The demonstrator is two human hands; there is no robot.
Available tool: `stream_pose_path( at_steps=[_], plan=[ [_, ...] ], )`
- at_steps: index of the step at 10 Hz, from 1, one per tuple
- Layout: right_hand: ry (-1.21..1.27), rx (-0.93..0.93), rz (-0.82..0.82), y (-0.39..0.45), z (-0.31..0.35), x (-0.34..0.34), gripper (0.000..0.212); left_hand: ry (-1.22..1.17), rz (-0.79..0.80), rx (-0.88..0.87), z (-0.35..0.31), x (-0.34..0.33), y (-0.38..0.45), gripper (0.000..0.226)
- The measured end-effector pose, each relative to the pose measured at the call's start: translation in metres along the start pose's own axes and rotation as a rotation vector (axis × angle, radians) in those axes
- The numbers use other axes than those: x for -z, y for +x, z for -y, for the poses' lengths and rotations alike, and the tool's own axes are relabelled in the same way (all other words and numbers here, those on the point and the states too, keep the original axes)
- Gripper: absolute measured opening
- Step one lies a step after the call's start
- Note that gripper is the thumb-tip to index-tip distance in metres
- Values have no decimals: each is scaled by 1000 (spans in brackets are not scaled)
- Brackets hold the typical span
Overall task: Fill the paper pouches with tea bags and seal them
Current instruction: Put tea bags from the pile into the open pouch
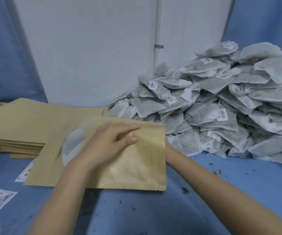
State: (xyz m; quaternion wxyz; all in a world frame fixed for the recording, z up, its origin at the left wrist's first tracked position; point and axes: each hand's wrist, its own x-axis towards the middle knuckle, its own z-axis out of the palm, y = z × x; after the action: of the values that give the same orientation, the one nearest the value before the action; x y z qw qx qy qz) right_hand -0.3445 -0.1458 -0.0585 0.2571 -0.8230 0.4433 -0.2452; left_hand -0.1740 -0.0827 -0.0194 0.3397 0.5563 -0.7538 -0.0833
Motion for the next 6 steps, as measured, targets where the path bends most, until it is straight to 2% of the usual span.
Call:
stream_pose_path(
  at_steps=[1,2,3,4,5,6],
  plan=[
    [-418,156,-123,3,-17,36,12,35,-61,45,8,3,-1,34],
    [-508,-1,-70,-5,-57,65,47,-14,-153,76,12,10,-3,31],
    [-668,-119,107,-8,-77,72,80,-56,-199,105,15,15,-5,30],
    [-442,-83,23,-14,-87,78,80,-72,-211,129,17,18,-7,30],
    [-205,8,-224,-23,-74,75,58,-78,-215,135,19,20,-7,31],
    [-30,135,-356,-25,-47,75,44,-77,-210,121,19,21,-8,32]
  ],
)
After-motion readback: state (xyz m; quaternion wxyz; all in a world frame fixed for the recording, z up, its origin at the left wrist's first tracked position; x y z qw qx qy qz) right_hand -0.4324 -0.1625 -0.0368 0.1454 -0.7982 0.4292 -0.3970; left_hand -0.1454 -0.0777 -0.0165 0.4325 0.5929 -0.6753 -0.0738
